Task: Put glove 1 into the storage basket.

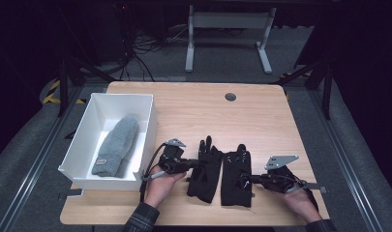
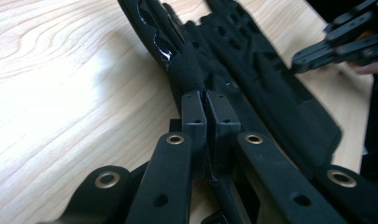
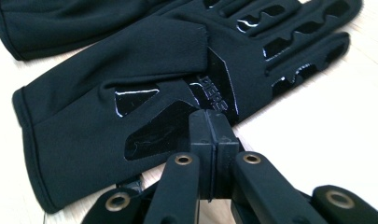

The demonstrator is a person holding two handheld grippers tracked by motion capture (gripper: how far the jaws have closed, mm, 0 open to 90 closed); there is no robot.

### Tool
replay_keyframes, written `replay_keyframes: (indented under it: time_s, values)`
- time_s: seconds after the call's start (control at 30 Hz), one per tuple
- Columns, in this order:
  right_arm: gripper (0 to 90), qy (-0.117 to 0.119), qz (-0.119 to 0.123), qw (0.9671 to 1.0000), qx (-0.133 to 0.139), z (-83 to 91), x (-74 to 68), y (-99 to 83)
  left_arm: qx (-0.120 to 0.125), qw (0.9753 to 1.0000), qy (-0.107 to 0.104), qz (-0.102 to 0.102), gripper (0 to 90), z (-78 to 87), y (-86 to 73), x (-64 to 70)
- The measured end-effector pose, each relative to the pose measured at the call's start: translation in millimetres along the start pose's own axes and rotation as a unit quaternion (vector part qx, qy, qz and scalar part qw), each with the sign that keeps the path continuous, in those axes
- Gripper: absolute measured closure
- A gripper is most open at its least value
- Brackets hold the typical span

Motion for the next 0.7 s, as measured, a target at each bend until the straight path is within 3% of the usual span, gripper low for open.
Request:
replay_keyframes:
  time_s: [0.37, 0.7]
  values:
    - [90.0, 0.018, 0.009, 0.9998, 0.006, -14.9, -5.7, 13.5, 0.021, 0.9995, -0.021, 0.006, 87.5, 9.6, 9.0, 2.3]
    - [90.0, 0.033, 0.016, 0.9993, 0.008, -26.7, -13.3, 23.0, 0.032, 0.9985, -0.044, -0.004, 87.5, 13.4, 17.4, 16.7]
Point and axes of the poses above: each handheld gripper's, and its own axes: z roughly backward along the jaws, y roughly out of its top, x roughly to its right, the point moved 6 cm from there along -z, roughly forward along the jaws, and after that the axes turned 7 degrees about y, right-handed, at the moved point
